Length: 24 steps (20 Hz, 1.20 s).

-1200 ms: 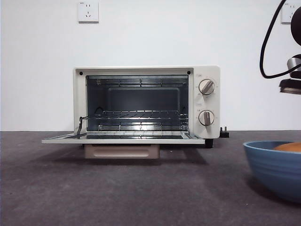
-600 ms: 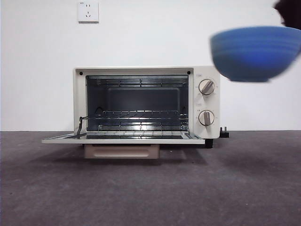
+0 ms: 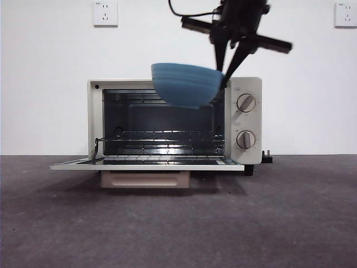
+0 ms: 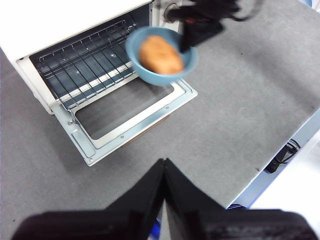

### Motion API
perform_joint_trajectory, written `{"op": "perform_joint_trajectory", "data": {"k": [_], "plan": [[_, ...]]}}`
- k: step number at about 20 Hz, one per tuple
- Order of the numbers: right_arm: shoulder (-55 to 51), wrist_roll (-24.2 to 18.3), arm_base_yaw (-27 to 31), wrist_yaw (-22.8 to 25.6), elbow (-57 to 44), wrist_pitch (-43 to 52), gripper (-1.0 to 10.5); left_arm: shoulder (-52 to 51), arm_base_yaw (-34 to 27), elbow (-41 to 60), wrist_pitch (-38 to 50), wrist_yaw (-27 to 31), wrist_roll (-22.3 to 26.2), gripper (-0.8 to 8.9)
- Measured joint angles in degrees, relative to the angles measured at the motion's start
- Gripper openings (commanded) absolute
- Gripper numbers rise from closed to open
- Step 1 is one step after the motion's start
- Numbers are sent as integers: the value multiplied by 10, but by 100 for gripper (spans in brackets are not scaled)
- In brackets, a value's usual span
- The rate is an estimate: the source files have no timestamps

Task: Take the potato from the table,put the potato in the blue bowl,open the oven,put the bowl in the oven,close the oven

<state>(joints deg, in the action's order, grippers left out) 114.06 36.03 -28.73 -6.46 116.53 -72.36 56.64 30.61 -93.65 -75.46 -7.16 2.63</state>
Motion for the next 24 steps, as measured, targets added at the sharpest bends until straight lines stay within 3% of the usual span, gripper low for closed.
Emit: {"op": "perform_joint_trajectory", "data": {"k": [8, 13, 24], "plan": [[151, 69, 3, 9, 184, -37, -12, 1, 0, 0, 0, 0, 17, -5], [179, 98, 5, 38, 195, -31, -12, 1, 0, 0, 0, 0, 28, -5], [180, 148, 29, 47, 195, -21, -12, 1, 0, 0, 0, 0, 29, -5]]}}
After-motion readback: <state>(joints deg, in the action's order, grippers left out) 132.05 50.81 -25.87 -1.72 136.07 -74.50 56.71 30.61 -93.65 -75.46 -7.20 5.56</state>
